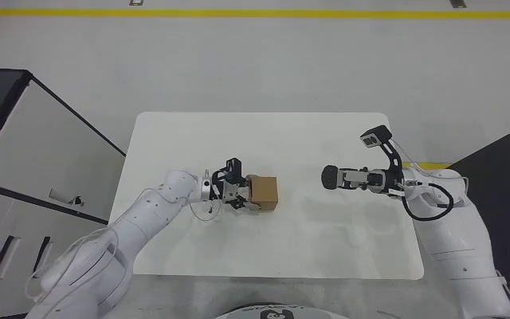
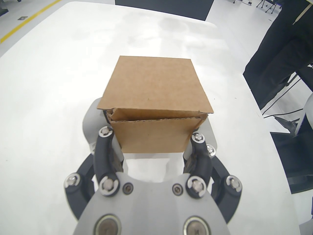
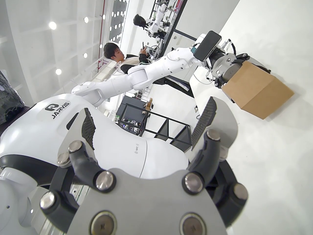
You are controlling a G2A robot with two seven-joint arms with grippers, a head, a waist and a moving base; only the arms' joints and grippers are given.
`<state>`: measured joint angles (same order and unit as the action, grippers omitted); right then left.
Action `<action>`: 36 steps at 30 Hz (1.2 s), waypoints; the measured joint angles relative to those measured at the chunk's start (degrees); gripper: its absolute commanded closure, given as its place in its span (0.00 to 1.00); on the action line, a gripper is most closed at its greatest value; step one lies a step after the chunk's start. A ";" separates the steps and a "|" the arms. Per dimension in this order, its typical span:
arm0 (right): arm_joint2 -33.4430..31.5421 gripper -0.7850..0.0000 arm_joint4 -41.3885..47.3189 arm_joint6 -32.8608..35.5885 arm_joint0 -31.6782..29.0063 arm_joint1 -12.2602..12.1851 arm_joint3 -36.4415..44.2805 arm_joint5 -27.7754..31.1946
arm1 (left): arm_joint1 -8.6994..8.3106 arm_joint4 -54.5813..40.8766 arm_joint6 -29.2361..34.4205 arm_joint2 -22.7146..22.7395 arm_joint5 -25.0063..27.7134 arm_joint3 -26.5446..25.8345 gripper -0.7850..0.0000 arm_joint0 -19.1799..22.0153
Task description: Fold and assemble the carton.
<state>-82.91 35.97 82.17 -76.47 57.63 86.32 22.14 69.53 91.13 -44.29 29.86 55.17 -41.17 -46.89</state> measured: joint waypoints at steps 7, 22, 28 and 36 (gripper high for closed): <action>0.00 0.00 0.00 0.00 0.00 0.00 0.00 0.00 | 1.15 2.62 -2.60 -1.72 -1.86 2.29 1.00 0.82; 0.00 0.00 0.00 0.00 0.00 0.00 0.00 0.00 | 2.83 6.34 -8.64 -4.31 -4.93 6.43 0.82 1.56; 0.00 0.00 0.00 0.00 0.00 0.00 0.00 0.00 | 3.61 6.34 -9.10 -4.91 -4.73 7.91 0.00 1.91; 0.00 0.00 0.00 0.00 0.00 0.00 0.00 0.00 | 4.14 6.29 -10.06 -5.41 -5.25 9.31 0.00 2.24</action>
<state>-82.91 35.97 82.17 -76.47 57.63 86.32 22.14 73.66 97.42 -54.35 24.45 49.93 -31.86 -44.65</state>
